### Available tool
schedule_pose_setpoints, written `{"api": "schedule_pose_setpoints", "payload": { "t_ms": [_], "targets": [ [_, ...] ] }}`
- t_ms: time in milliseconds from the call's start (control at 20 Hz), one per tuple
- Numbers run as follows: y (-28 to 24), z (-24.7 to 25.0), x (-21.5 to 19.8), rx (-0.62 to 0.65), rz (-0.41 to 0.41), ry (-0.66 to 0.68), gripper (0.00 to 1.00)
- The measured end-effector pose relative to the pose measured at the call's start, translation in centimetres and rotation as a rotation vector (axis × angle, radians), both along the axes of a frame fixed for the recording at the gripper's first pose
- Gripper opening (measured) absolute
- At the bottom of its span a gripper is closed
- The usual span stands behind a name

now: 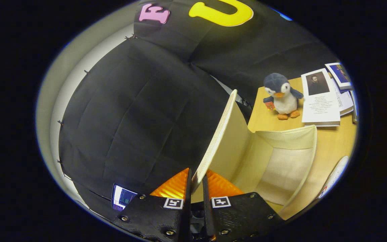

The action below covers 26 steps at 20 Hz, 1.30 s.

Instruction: Open the storage box then place both shoes into the box .Put the left shoe in first, then the right shoe, with the right side of both shoes facing outward in a uniform manner.

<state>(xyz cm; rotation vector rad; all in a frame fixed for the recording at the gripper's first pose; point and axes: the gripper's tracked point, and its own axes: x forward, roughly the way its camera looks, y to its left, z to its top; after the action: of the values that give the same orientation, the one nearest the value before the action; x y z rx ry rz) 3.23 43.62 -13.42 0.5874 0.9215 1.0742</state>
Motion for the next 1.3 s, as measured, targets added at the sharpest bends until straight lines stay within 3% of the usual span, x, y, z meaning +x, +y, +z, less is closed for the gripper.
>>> {"api": "schedule_pose_setpoints", "payload": {
  "t_ms": [400,600,750,800,950,1000,1050,1300],
  "targets": [
    [9.1,-0.9,-1.0,-0.028,0.008,0.037,0.16],
    [10.5,-1.6,-1.1,-0.091,0.021,0.003,0.59],
    [10.1,-1.8,-1.0,-0.105,0.021,0.004,0.65],
    [9.6,-1.9,-0.7,-0.111,0.019,0.003,0.77],
    [7.0,-1.8,0.0,-0.144,-0.008,-0.029,0.79],
    [6.1,-2.0,0.4,-0.159,-0.022,-0.044,0.93],
    [5.3,-2.3,0.8,-0.182,-0.031,-0.058,0.97],
    [-1.1,-2.4,1.9,-0.255,-0.075,-0.107,0.97]
  ]
}}
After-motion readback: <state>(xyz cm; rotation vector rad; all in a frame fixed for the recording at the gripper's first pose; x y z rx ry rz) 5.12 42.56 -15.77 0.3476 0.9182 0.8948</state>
